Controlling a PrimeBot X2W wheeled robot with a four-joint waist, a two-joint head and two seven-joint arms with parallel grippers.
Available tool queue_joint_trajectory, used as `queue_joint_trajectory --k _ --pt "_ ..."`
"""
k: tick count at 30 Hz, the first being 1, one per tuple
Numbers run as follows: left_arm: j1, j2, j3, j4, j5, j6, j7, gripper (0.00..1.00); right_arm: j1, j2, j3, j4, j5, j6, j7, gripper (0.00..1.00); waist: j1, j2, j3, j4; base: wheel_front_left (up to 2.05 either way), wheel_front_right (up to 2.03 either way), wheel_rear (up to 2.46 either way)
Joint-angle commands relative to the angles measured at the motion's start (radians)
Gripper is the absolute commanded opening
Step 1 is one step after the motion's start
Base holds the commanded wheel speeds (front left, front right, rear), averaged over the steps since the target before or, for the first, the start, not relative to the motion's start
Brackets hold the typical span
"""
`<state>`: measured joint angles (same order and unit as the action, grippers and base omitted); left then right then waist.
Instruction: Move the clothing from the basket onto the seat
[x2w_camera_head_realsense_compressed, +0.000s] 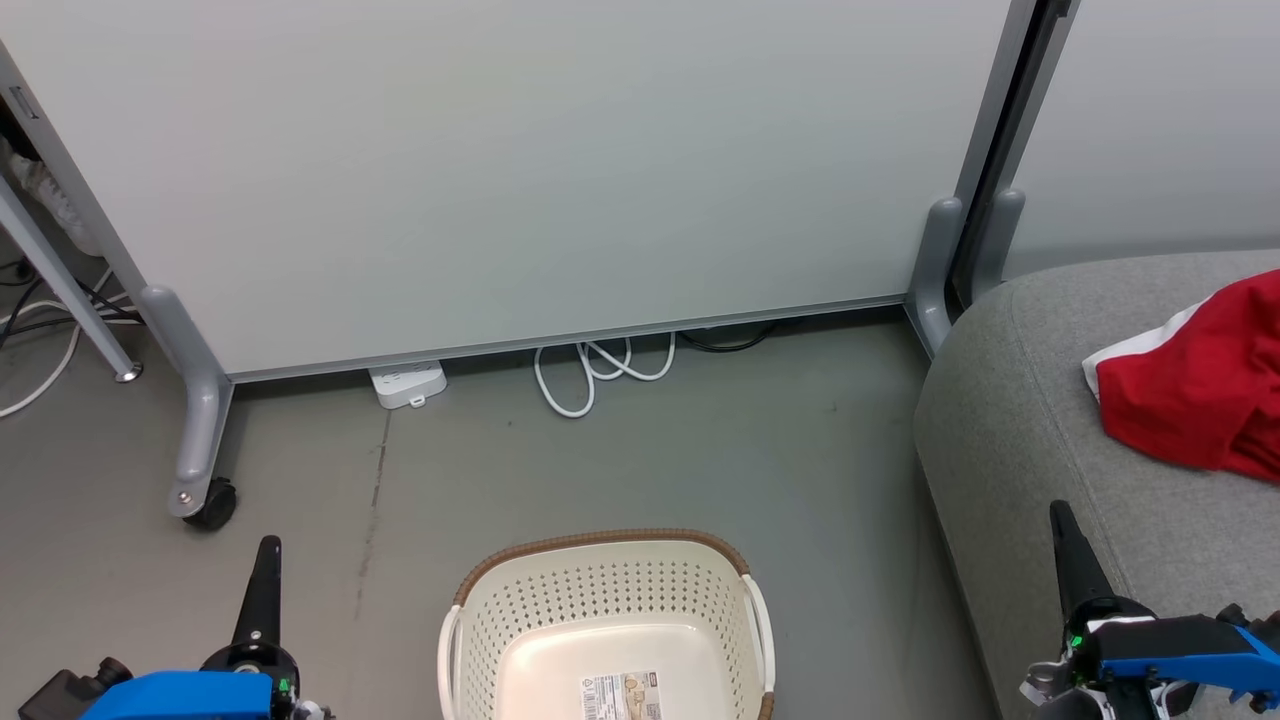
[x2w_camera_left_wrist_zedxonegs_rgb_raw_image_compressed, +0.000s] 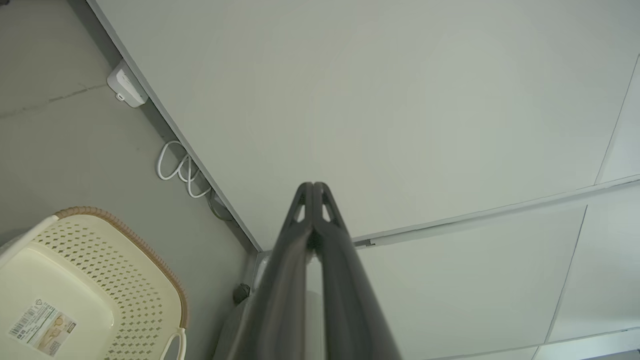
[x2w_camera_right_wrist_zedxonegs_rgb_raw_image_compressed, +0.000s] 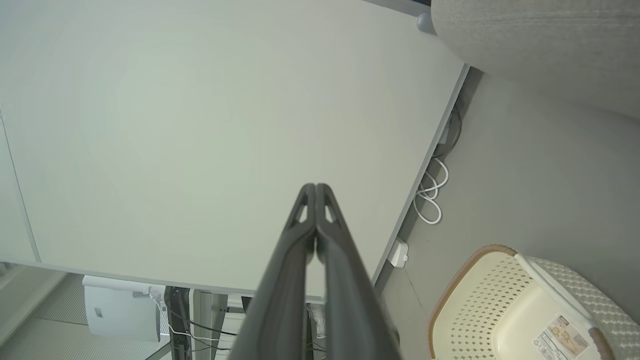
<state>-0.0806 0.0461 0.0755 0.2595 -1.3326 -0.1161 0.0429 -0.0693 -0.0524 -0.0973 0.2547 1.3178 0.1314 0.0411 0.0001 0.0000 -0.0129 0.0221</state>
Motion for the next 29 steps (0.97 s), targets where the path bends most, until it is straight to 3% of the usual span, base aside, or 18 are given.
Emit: queue_joint_trajectory --k 1,29 --pt "-0.019 0.005 0.009 -0.009 -0.020 -0.004 0.006 0.00 -0.024 0.001 -0.002 -0.008 0.022 -0.001 0.006 0.00 -0.0001 0.0000 0.001 -0.001 0.00 0.00 0.00" --pt "-0.030 0.006 0.037 -0.015 -0.229 -0.015 0.060 0.00 -0.040 0.003 -0.016 -0.012 0.243 -0.001 0.063 0.00 -0.0001 0.0000 0.012 -0.017 0.00 0.00 0.00"
